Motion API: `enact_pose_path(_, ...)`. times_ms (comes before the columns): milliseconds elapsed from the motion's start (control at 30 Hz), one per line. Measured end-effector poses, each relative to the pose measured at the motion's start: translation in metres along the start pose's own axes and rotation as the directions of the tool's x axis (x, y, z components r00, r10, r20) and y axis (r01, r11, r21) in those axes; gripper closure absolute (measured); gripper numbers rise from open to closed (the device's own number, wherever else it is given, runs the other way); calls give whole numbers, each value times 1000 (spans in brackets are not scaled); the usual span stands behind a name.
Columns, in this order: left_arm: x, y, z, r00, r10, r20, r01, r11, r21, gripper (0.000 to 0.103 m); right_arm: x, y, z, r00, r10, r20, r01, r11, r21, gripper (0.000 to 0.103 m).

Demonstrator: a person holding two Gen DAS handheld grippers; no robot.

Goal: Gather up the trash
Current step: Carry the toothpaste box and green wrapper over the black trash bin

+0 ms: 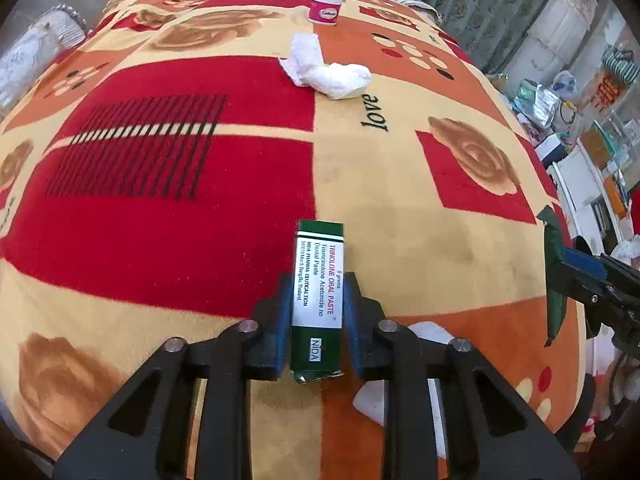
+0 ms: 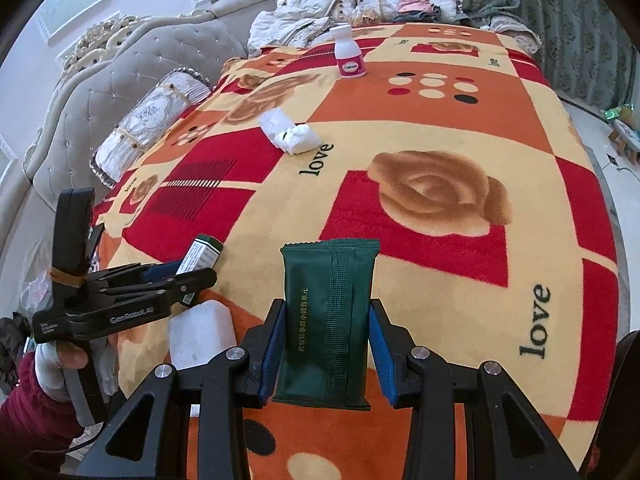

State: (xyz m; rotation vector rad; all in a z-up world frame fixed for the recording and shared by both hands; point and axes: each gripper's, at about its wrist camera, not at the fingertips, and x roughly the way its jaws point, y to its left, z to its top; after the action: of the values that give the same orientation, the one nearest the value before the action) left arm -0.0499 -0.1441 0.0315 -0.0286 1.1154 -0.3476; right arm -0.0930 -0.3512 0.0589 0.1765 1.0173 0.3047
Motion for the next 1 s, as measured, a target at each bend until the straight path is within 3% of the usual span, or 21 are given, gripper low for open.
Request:
enact_pose_path(367, -35, -35, 21, 997, -28, 70, 23, 997, 67, 82, -20, -19, -1, 999, -25, 41, 24, 999, 21, 64)
enact_pose_path(633, -40, -98, 29, 992, -89, 84, 75, 984, 161, 82, -46, -51, -14, 995, -64, 75, 58, 995, 76, 64)
enact_pose_path(1000, -23, -200, 23, 986, -165, 38, 147, 945, 291, 82, -92, -114, -47, 984, -138, 110, 116, 976, 185, 64)
